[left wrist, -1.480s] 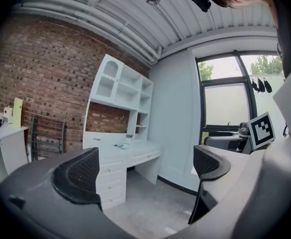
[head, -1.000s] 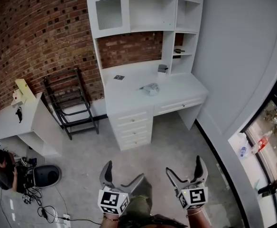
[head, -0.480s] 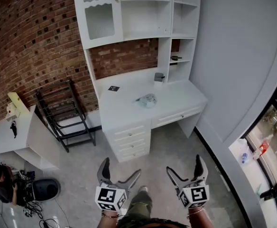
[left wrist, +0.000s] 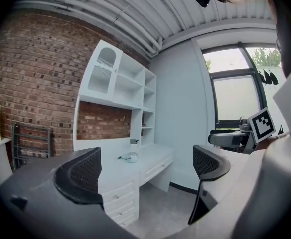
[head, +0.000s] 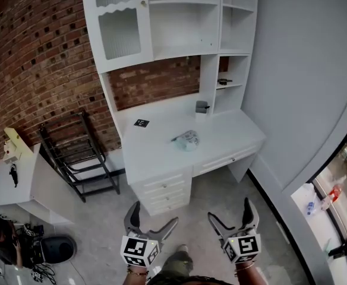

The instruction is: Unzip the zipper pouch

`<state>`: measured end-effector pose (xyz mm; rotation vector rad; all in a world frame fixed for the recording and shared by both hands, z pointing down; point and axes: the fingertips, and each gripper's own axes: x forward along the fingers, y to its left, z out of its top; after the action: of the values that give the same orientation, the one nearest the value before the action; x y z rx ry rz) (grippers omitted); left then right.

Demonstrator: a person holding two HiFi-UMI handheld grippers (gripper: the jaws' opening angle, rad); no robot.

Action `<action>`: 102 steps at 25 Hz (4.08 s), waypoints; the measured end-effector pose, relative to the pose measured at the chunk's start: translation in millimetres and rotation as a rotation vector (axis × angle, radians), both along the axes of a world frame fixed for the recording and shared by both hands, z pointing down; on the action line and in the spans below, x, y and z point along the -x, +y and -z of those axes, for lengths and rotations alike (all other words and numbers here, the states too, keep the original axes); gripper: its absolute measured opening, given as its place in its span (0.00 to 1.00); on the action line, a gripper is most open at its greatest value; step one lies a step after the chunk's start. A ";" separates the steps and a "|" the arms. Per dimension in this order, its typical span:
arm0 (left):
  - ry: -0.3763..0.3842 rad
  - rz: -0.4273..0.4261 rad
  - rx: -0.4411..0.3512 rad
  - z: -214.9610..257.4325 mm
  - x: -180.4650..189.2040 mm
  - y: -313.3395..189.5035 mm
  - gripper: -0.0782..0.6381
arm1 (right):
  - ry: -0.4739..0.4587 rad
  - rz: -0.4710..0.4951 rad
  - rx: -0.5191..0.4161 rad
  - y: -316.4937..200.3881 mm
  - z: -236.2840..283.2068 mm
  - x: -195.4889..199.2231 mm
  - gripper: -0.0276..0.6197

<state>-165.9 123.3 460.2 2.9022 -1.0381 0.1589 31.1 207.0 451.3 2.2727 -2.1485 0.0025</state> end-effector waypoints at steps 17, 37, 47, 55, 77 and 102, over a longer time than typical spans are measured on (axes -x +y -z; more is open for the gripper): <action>0.072 0.016 0.033 7.7 -29.5 -133.5 0.90 | -0.017 -0.007 -0.002 -131.5 3.8 -39.1 0.91; 0.049 0.058 -0.020 16.1 -45.6 -184.5 0.90 | -0.013 -0.004 -0.016 -188.9 9.1 -65.9 0.91; 0.061 0.117 -0.015 12.0 -73.8 -232.9 0.90 | 0.021 0.032 -0.002 -251.4 5.6 -104.2 0.91; 0.041 0.147 -0.004 4.7 -105.3 -280.8 0.90 | 0.015 0.084 0.031 -312.8 -4.2 -134.5 0.91; 0.031 0.189 0.122 -80.9 -160.8 -376.9 0.90 | -0.213 0.245 0.370 -527.7 -160.6 -197.9 0.86; -0.014 0.216 0.219 -128.8 -185.1 -403.3 0.90 | -0.145 0.517 0.942 -605.4 -275.3 -170.6 0.74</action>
<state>19.3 -280.1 589.0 2.5794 -1.2419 0.2648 201.7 -398.4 726.5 1.2041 -2.0524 0.9554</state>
